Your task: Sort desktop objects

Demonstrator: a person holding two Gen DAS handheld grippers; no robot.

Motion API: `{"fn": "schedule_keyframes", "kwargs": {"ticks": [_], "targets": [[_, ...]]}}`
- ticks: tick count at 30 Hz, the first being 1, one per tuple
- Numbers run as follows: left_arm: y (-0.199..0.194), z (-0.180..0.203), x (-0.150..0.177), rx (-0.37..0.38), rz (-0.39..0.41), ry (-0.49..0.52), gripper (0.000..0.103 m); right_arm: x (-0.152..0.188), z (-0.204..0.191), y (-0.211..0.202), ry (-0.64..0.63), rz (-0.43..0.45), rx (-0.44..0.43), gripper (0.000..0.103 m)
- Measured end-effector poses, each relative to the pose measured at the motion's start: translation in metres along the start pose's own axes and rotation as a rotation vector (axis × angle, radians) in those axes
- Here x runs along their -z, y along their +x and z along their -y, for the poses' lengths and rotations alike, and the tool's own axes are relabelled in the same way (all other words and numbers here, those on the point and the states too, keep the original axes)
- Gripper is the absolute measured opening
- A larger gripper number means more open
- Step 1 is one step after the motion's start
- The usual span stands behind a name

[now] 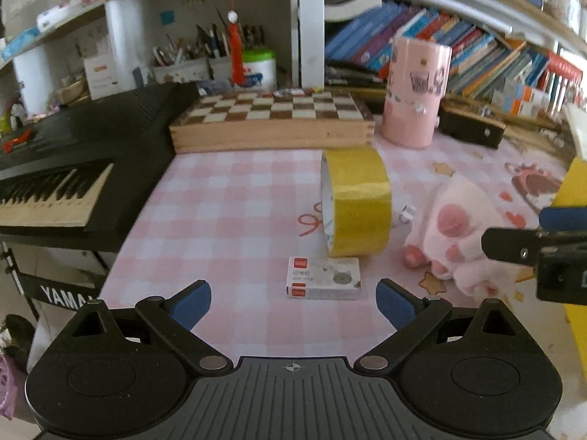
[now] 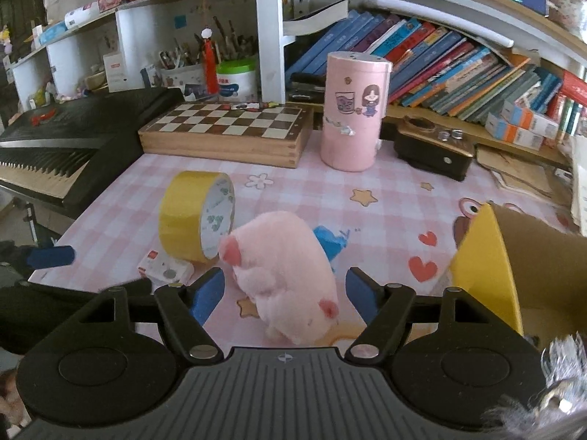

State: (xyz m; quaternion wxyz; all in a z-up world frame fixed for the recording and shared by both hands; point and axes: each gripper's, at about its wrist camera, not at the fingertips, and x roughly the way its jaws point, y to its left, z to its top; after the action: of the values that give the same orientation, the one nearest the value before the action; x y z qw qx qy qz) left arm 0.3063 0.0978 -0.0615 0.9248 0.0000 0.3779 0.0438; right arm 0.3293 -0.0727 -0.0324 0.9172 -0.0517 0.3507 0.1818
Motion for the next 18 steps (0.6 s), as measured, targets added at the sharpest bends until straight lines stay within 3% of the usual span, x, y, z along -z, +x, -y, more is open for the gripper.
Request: {"fn": "schedule_keyframes", "kwargs": {"ticks": [10, 18], "targets": [[0.042, 0.007, -0.007, 0.034, -0.049, 0.014, 0.092, -0.012, 0.000, 0.040, -0.034, -0.075, -0.045, 0.076], [0.051, 0.011, -0.008, 0.064, -0.050, 0.042, 0.064, -0.015, 0.000, 0.058, -0.056, -0.106, -0.049, 0.080]]}}
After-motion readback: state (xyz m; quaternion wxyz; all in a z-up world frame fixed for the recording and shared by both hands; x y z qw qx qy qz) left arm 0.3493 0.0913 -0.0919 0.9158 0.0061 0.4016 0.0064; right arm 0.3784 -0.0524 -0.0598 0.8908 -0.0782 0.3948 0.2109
